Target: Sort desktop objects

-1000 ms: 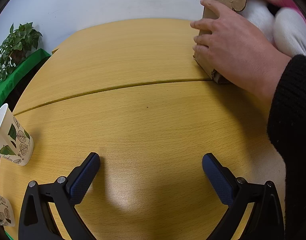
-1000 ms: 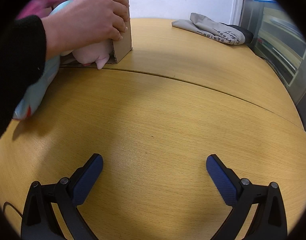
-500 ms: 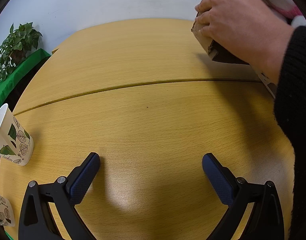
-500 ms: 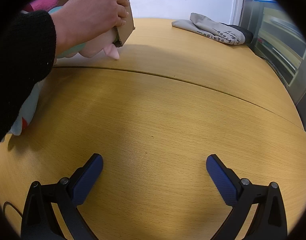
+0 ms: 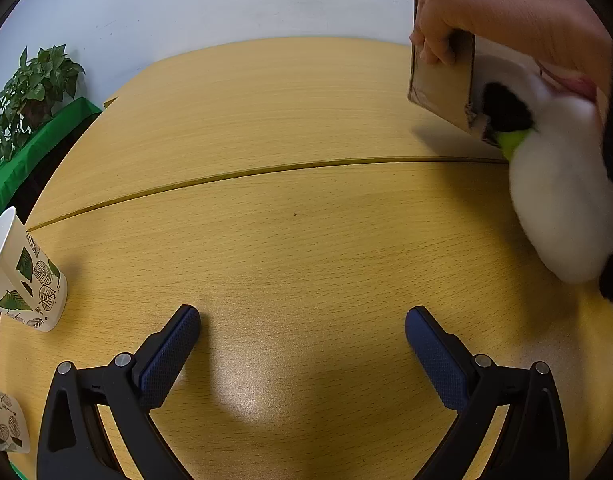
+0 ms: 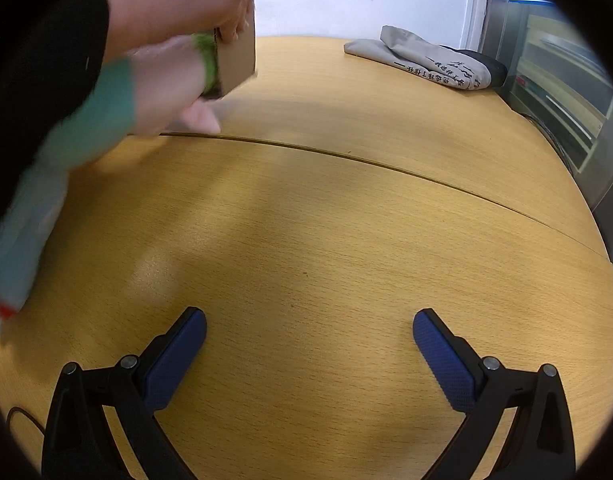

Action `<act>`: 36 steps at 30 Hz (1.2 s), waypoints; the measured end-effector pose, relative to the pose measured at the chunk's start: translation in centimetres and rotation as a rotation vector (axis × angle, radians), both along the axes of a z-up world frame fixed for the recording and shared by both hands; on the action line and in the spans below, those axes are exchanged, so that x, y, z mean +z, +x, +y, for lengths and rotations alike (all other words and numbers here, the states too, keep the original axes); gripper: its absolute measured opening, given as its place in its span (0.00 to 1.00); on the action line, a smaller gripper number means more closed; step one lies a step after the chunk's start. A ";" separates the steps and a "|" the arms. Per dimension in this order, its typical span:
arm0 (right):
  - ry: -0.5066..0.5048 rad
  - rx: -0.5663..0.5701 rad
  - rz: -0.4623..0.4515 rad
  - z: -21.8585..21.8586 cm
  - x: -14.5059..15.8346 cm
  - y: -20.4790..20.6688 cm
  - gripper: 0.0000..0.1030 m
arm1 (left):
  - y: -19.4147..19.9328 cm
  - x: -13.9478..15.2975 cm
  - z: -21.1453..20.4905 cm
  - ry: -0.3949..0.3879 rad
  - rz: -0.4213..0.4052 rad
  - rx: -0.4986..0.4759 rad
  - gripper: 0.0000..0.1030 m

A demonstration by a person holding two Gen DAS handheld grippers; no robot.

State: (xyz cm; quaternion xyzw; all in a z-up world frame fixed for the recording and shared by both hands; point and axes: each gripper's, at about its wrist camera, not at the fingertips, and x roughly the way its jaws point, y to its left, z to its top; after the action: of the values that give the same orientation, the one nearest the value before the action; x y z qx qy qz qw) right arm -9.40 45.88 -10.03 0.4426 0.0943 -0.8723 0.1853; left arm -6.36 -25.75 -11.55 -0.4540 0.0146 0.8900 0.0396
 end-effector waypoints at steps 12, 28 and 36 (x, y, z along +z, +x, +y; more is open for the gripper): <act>0.000 0.000 0.000 0.0 0.0 -0.1 1.00 | 0.1 0.0 0.2 0.000 0.000 0.000 1.00; 0.000 0.001 0.000 0.1 0.0 -0.3 1.00 | 0.1 0.0 0.3 0.000 0.000 0.000 1.00; 0.000 0.000 0.000 0.1 0.0 -0.2 1.00 | 0.1 0.0 0.2 0.000 0.000 0.000 1.00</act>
State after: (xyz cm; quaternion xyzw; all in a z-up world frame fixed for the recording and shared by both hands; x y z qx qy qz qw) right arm -9.64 45.99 -10.05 0.4427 0.0943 -0.8722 0.1856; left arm -6.26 -25.51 -11.50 -0.4540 0.0148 0.8900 0.0397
